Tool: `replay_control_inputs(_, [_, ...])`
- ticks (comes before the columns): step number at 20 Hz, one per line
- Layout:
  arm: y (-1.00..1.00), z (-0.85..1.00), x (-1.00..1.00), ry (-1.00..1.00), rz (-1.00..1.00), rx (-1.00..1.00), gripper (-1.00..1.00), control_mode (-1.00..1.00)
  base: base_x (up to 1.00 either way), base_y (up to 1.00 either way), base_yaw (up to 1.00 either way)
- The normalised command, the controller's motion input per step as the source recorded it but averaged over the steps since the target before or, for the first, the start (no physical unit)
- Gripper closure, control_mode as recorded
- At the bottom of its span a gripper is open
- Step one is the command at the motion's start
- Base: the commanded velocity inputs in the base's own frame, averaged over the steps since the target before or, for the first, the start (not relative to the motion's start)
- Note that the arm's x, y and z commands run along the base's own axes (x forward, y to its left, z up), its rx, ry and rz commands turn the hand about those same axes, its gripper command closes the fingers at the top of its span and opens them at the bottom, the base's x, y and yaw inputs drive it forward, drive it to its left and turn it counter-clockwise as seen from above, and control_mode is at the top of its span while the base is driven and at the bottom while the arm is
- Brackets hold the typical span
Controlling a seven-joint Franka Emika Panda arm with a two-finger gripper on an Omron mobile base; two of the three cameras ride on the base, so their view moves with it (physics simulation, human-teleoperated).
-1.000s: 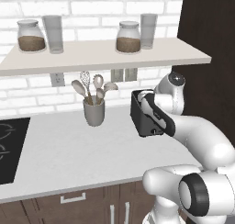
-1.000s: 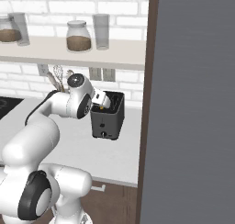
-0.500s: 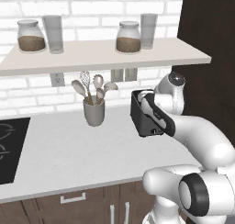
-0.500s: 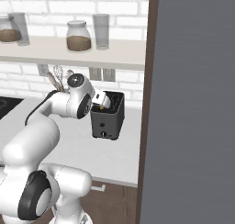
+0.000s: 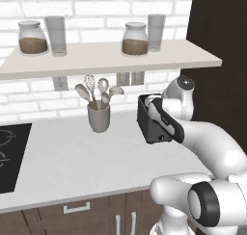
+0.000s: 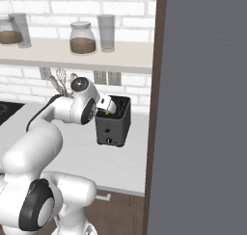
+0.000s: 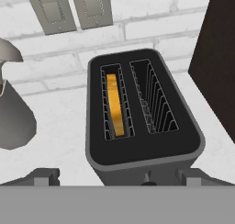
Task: Start the toaster. Once the lever pops up, take the bread to the plate on the dining counter.
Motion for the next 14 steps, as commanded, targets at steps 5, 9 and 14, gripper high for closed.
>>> replay_control_inputs(5, [0.0,0.0,0.0,0.0,0.0,0.0,-1.0,-1.0,0.0,0.0,0.0])
replay_control_inputs(9, [0.0,0.0,0.0,0.0,0.0,0.0,-1.0,-1.0,0.0,0.0,0.0])
replay_control_inputs(14, [0.0,0.0,0.0,0.0,0.0,0.0,-1.0,-1.0,0.0,0.0,0.0])
